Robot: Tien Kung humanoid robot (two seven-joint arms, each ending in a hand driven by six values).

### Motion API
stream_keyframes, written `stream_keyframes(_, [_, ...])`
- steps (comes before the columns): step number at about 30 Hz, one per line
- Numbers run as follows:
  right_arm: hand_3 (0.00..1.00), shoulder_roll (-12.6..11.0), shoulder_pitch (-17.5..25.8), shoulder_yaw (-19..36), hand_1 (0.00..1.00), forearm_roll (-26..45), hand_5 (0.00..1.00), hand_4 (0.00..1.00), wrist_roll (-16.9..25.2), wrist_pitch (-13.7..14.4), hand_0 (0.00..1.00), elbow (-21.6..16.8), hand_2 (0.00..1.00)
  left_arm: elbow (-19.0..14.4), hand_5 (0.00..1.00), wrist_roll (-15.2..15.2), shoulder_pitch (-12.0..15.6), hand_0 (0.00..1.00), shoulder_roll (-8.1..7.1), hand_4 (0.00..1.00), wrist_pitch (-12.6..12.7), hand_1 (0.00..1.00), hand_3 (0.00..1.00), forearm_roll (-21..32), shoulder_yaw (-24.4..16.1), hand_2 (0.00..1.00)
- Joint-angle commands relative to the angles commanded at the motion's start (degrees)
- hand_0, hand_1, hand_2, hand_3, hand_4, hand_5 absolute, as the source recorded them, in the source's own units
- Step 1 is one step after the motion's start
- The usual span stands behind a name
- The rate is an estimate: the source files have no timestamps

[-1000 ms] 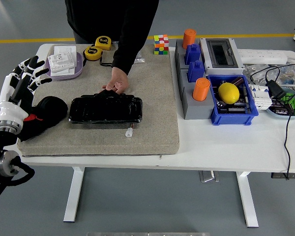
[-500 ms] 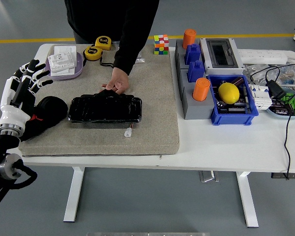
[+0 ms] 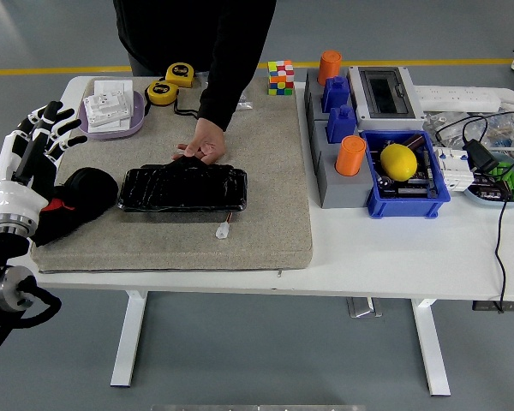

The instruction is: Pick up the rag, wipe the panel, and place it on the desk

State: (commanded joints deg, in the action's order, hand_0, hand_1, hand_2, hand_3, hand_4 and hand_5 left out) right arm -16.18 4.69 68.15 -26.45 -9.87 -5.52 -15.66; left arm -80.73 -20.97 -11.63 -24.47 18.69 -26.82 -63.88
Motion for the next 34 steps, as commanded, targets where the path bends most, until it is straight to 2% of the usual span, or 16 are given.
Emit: stream_keyframes(34, [0.614, -0.1, 0.3, -0.1, 0.62, -0.2, 0.562, 0.998, 0.0, 0.0, 0.736, -0.3, 0.694, 0.2, 0.444, 0.0, 0.5, 0.469, -0.27, 0.88, 0.1, 0.617, 0.576, 0.6, -1.0, 0.608])
